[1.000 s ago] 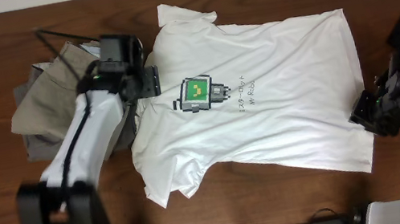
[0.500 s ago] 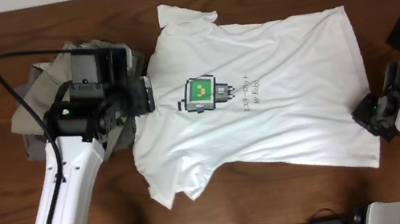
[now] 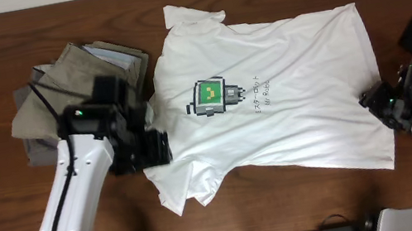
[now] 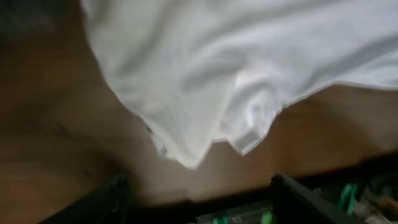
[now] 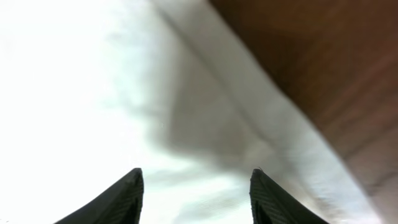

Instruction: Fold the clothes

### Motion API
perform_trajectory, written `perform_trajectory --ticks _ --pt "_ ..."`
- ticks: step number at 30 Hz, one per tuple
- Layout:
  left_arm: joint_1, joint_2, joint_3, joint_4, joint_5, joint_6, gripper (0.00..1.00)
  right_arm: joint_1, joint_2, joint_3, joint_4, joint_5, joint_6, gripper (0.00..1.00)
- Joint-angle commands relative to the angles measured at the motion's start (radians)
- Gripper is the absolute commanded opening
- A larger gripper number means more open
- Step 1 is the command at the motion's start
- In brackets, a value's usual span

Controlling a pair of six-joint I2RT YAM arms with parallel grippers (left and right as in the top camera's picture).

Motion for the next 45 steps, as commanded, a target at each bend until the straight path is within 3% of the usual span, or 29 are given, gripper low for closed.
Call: perform_trajectory --ticks 1,5,11,15,18,19,25,33,45 --pt "0.004 0.011 -0.122 0.001 0.121 -0.059 0.75 -0.022 -0.097 0.047 -0.014 -0.163 -0.042 0.56" --pt "0.004 0.011 -0.290 0.048 0.217 -0.062 0.73 -0.024 -0.185 0.051 -0.069 -0.160 -0.049 0.59" --pt "0.004 0.011 -0.451 0.237 0.197 -0.062 0.72 -0.024 -0.217 0.051 -0.130 -0.159 -0.079 0.59" --pt "0.004 0.011 -0.489 0.349 0.133 -0.108 0.64 -0.023 -0.217 0.051 -0.176 -0.160 -0.095 0.58" --pt "0.003 0.016 -0.489 0.348 0.133 -0.111 0.55 -0.023 -0.217 0.051 -0.206 -0.160 -0.126 0.58" --pt "0.003 0.016 -0.489 0.354 0.126 -0.135 0.48 -0.023 -0.217 0.051 -0.214 -0.160 -0.139 0.57" --pt "0.003 0.016 -0.489 0.360 0.035 -0.339 0.32 -0.023 -0.217 0.051 -0.226 -0.159 -0.146 0.57" --pt "0.003 0.016 -0.488 0.360 0.035 -0.338 0.06 -0.023 -0.217 0.051 -0.235 -0.157 -0.168 0.57" --pt "0.003 -0.061 -0.240 0.266 0.212 -0.282 0.06 -0.023 -0.217 0.051 -0.447 -0.055 -0.185 0.57"
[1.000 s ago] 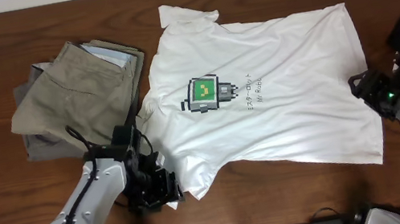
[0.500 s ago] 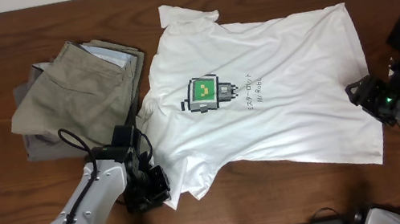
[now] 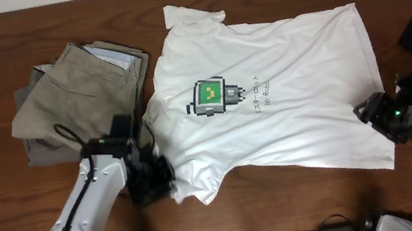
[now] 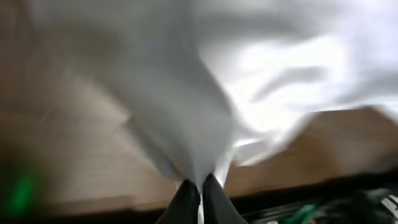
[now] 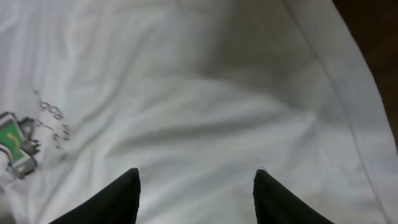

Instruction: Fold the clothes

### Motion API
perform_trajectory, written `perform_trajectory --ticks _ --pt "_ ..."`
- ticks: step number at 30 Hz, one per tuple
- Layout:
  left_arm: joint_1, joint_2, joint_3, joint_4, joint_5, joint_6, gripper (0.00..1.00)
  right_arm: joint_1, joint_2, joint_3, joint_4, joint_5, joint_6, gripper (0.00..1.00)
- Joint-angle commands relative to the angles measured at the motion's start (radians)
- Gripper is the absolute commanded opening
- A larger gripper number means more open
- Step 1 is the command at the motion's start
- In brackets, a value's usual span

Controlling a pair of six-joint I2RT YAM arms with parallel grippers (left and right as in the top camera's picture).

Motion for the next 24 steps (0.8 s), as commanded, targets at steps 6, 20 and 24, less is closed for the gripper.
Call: perform_trajectory --ticks 6,20,24 --pt "0.003 -0.093 0.152 0.017 -0.044 0.031 0.06 -0.006 -0.003 0.012 -0.159 0.182 0.056 0.59" --pt "0.005 -0.092 0.153 0.068 -0.051 0.031 0.06 -0.007 0.109 -0.031 -0.231 0.359 0.172 0.60" --pt "0.005 -0.092 0.153 0.068 -0.051 0.031 0.06 -0.006 0.149 -0.056 -0.231 0.398 0.179 0.57"
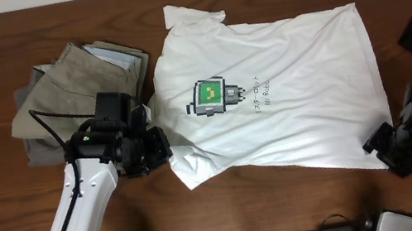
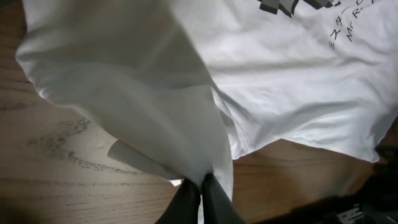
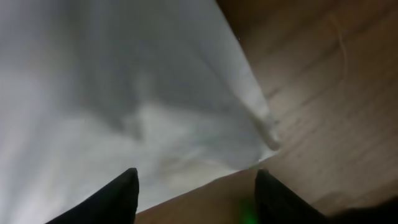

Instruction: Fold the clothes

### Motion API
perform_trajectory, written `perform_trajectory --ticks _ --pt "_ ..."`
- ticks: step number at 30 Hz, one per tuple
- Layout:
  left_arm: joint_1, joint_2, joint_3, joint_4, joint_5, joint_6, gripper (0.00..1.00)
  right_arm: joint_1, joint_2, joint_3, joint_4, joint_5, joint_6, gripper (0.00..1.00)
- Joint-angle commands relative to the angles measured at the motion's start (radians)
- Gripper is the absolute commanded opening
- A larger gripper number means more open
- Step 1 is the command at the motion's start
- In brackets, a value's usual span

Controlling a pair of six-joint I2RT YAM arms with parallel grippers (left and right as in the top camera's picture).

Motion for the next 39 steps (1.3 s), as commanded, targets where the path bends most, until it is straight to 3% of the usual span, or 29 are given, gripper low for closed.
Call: perform_trajectory --ticks 1,4,7,10,14,26,30,34,39 --pt "0.005 0.001 0.010 0.001 -0.012 0.016 0.06 -0.006 0.026 -0.025 0.000 0.055 0.029 0.57" --pt "0.005 0.001 0.010 0.002 -0.012 0.016 0.06 -0.006 0.037 -0.032 0.022 0.060 0.029 0.50" --pt "0.005 0.001 0.010 0.002 -0.012 0.016 0.06 -0.007 0.038 -0.032 0.060 0.061 0.029 0.20" --pt "0.005 0.001 0.010 -0.003 -0.011 0.016 0.06 -0.007 0.038 -0.019 0.080 0.057 0.028 0.01" --pt "0.005 -0.005 0.010 -0.038 -0.004 0.016 0.06 -0.008 0.008 0.041 0.029 0.056 -0.037 0.01" --pt "0.005 -0.119 0.010 -0.156 -0.003 0.012 0.06 -0.050 -0.217 0.243 -0.167 0.021 -0.027 0.01" --pt "0.005 -0.148 0.010 -0.082 -0.009 0.023 0.06 -0.051 -0.220 0.249 -0.122 -0.033 -0.027 0.01" --pt "0.005 -0.135 0.010 0.056 -0.010 0.171 0.06 -0.051 -0.190 0.246 0.026 -0.177 -0.028 0.01" --pt "0.004 -0.072 0.010 0.156 -0.085 0.230 0.06 -0.051 -0.130 0.246 0.216 -0.251 0.019 0.01"
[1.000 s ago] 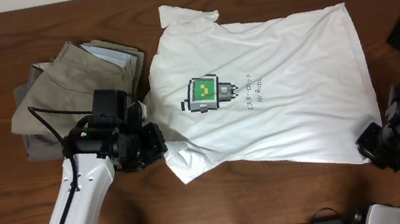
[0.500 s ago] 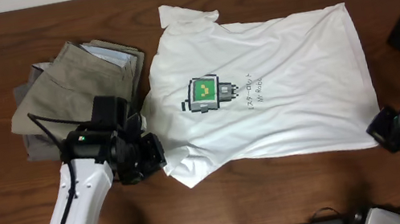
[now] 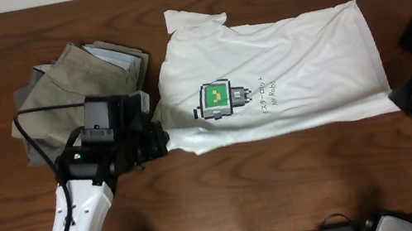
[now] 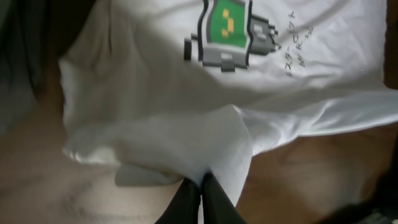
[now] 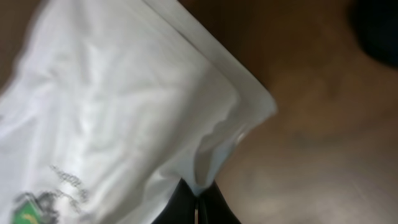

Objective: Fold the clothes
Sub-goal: 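Fold bottom hem upward toward the collar with both grippers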

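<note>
A white T-shirt (image 3: 283,77) with a green pixel print (image 3: 218,99) lies across the table's middle, its near side folded back toward the middle. My left gripper (image 3: 161,140) is shut on the shirt's near left sleeve; in the left wrist view the cloth (image 4: 186,143) bunches into the closed fingers (image 4: 200,194). My right gripper (image 3: 401,97) is shut on the shirt's near right hem corner, and in the right wrist view that corner (image 5: 236,118) hangs pinched between the fingers (image 5: 198,205).
A stack of folded khaki clothes (image 3: 72,92) lies left of the shirt, close to my left arm. A dark garment sits at the right edge. Bare brown tabletop (image 3: 284,178) runs along the front.
My right gripper, open at the hem corner before, is now shut on it. Both grippers stand farther from the front edge, and the shirt's near edge is lifted back with them.
At first both grippers were open, the left near the near sleeve, the right by the hem. Then the left was shut on the sleeve while the right stayed open over the shirt, then at the hem corner. Now both hold cloth and the near side is drawn back.
</note>
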### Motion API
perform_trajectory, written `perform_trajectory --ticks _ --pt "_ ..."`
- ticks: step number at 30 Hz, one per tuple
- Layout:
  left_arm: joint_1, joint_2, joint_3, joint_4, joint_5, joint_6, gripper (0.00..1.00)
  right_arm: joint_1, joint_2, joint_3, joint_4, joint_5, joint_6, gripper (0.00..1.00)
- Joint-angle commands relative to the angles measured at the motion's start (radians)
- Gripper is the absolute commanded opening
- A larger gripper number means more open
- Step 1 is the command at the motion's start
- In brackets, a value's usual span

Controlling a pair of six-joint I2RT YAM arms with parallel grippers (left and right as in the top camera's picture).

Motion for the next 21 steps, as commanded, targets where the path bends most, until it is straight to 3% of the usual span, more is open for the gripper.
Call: perform_trajectory --ticks 1,17,18,21 --pt "0.004 0.060 0.010 0.034 -0.066 0.097 0.06 -0.003 0.048 0.011 0.060 -0.068 0.047 0.01" --pt "0.004 0.312 0.010 0.355 -0.147 0.146 0.06 -0.003 0.370 0.011 0.502 -0.198 0.060 0.01" --pt "0.004 0.315 0.010 0.363 -0.147 0.146 0.10 -0.003 0.378 0.011 0.512 -0.198 0.059 0.03" --pt "0.004 0.312 0.011 0.370 -0.145 0.144 0.57 -0.003 0.383 0.011 0.516 -0.199 0.030 0.29"
